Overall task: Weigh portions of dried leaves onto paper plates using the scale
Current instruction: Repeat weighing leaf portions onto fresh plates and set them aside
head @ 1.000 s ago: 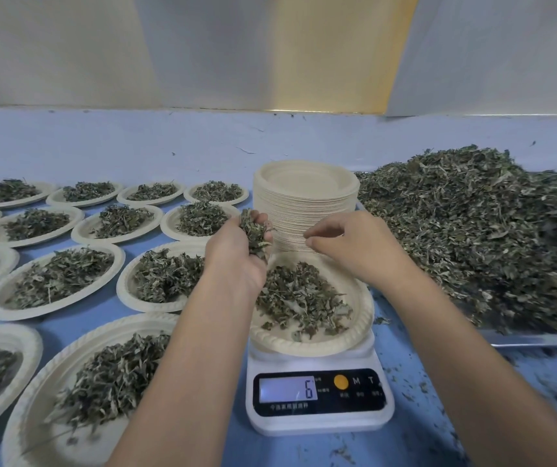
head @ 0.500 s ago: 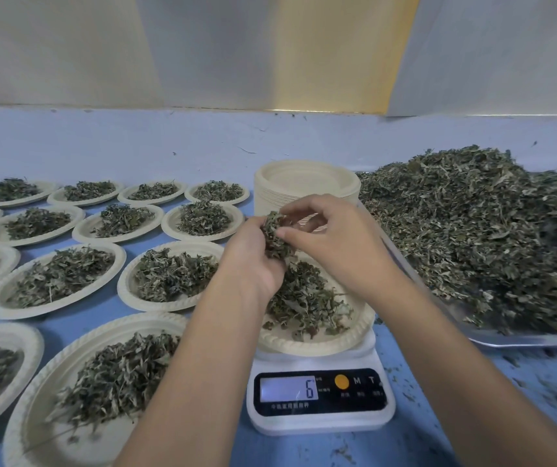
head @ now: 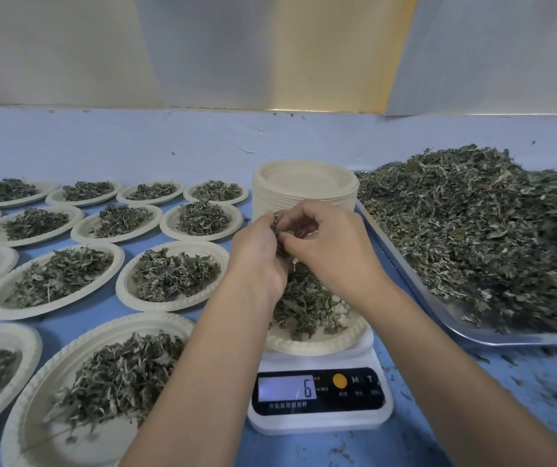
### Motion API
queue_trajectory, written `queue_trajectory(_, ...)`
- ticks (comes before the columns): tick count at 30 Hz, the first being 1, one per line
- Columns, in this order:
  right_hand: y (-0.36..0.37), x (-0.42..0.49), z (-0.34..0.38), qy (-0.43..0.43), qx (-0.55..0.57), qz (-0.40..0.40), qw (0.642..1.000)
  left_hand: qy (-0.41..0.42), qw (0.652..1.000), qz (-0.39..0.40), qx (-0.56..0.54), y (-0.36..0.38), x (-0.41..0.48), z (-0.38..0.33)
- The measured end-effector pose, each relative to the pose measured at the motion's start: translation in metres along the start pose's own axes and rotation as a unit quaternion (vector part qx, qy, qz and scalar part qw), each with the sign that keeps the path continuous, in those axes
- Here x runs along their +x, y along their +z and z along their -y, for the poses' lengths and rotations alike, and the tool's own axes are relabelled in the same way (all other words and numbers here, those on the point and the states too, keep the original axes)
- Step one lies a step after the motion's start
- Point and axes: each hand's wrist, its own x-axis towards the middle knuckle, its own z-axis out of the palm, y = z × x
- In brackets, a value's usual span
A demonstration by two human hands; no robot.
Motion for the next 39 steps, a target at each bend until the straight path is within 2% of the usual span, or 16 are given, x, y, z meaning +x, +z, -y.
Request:
queue_trajectory(6, -0.007, 0.003, 0.001, 0.014, 0.065, -0.02, 0.998, -0.028, 0.998, 0.008, -0.058, -0.006, 0.006, -0.008)
queue_trajectory(12, -0.017, 0.008, -0.001, 0.052, 0.126, -0.02, 0.991, -0.038, 0.994, -0.018, -0.096, -0.017, 0.011, -0.017)
queue_trajectory(24, -0.022, 0.011, -0.007, 0.091, 0.073, -0.001, 0.993, -0.034, 0.995, -0.011, -0.097, -0.016, 0.009, -0.016)
queue_trajectory(31, -0.023, 0.007, -0.008, 0.119, 0.02, 0.102, 0.987, -0.042, 0.993, -0.016, -0.109, -0.017, 0.007, -0.016)
queue_trajectory(39, -0.024, 0.01, -0.008, 0.1, 0.058, 0.053, 0.992, -0.047, 0.992, -0.017, -0.117, -0.016, 0.005, -0.016)
